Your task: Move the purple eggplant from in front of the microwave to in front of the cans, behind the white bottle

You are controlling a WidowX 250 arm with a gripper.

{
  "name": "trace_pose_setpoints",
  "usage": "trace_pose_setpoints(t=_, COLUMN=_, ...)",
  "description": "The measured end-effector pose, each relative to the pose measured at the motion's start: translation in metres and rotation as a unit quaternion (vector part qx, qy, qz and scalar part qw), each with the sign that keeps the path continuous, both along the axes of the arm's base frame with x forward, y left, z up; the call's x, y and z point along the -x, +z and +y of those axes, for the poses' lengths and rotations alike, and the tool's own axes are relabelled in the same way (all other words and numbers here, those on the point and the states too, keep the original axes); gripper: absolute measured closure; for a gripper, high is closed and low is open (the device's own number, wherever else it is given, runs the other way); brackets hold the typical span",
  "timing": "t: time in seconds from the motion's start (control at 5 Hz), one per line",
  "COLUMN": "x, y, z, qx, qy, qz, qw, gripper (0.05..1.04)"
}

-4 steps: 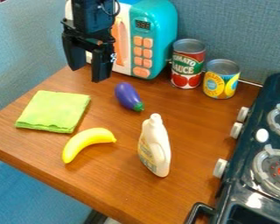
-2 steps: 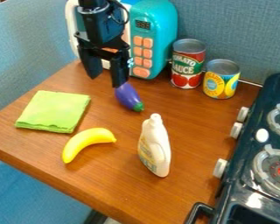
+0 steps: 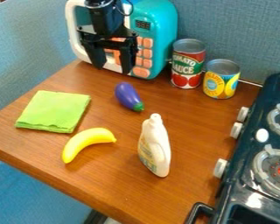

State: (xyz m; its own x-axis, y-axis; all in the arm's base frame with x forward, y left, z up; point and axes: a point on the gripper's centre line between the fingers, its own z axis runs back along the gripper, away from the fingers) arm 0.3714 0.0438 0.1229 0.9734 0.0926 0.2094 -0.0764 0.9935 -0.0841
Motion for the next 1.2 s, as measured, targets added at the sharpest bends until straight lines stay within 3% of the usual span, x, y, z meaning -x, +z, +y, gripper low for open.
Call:
trace_pose_setpoints(t=0.4, x=-0.027, y=-0.019, z=-0.001, qx=-0.010, qy=0.122, qz=0.022, qw=0.9923, gripper=0.083)
trace_pose_setpoints(t=0.6, x=-0.031, y=-0.028, z=-0.012, qx=-0.013, qy=0.176, qz=0.039, qw=0.9835, gripper=0.083)
trace_pose_setpoints(t=0.8, x=-0.032, y=-0.040, z=-0.013, qx=-0.014, qy=0.225, qz=0.054, qw=0.9728, gripper=0.083)
trace_pose_setpoints(t=1.2, x=-0.034, y=-0.051, z=-0.017, qx=-0.053, qy=0.314, qz=0.072, qw=0.9453, gripper=0.083)
